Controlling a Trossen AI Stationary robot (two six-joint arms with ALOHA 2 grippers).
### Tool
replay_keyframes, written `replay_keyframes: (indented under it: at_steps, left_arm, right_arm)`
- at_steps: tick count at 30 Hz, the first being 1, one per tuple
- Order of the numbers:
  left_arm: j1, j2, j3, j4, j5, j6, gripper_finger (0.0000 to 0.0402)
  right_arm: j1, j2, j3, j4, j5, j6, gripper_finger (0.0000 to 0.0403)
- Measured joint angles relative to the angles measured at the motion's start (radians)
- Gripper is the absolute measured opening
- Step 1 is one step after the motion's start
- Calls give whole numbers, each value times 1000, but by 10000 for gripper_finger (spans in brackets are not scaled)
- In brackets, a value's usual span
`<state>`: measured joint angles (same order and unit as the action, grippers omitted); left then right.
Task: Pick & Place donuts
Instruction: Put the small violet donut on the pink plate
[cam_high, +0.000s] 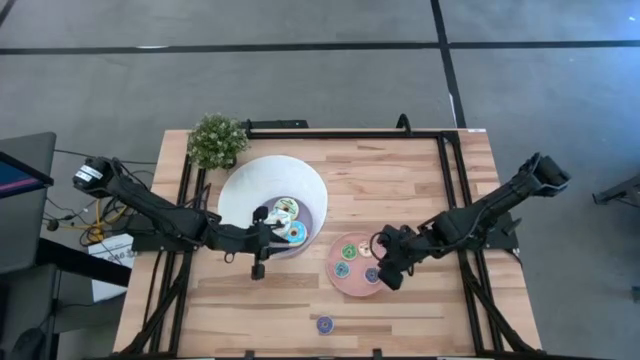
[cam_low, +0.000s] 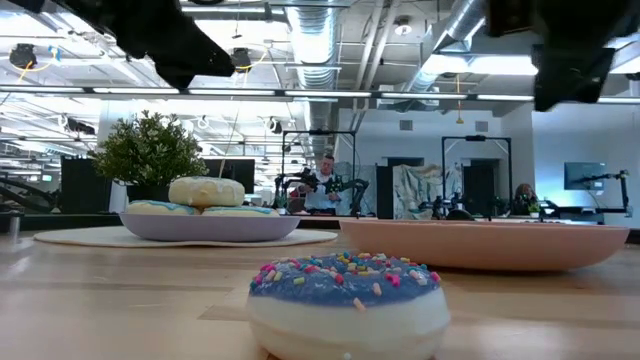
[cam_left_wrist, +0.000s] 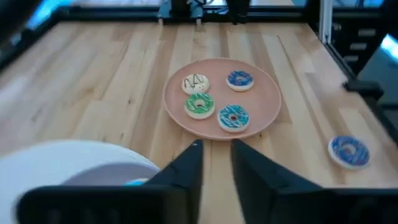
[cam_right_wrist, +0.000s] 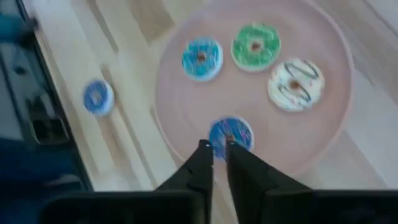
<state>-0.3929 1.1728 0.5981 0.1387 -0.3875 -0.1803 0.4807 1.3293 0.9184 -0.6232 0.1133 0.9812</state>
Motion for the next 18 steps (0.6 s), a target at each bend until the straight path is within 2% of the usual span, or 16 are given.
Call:
replay_keyframes:
  at_steps: [3,6,9,12,14,18]
  left_arm:
    - [14,0,22,-16,14,-88,122]
    - [14,0,43,-12,-13,-120,174]
    - [10,0,64,8,-29,-121,209]
    - [-3,5,88,54,-76,-149,224]
    - [-15,31,124,55,-145,-172,224]
    - [-28,146,255,37,-242,-129,214]
  right_arm:
    - [37,-14,0,-39,35,-52,6]
    - [80,-47,-18,-97,112,-65,11]
    - [120,-94,-64,-112,163,-75,7]
    - [158,-161,-124,-101,177,-110,2]
    - [168,-213,-167,-88,187,-147,3]
    - [128,-322,-264,22,211,-304,1]
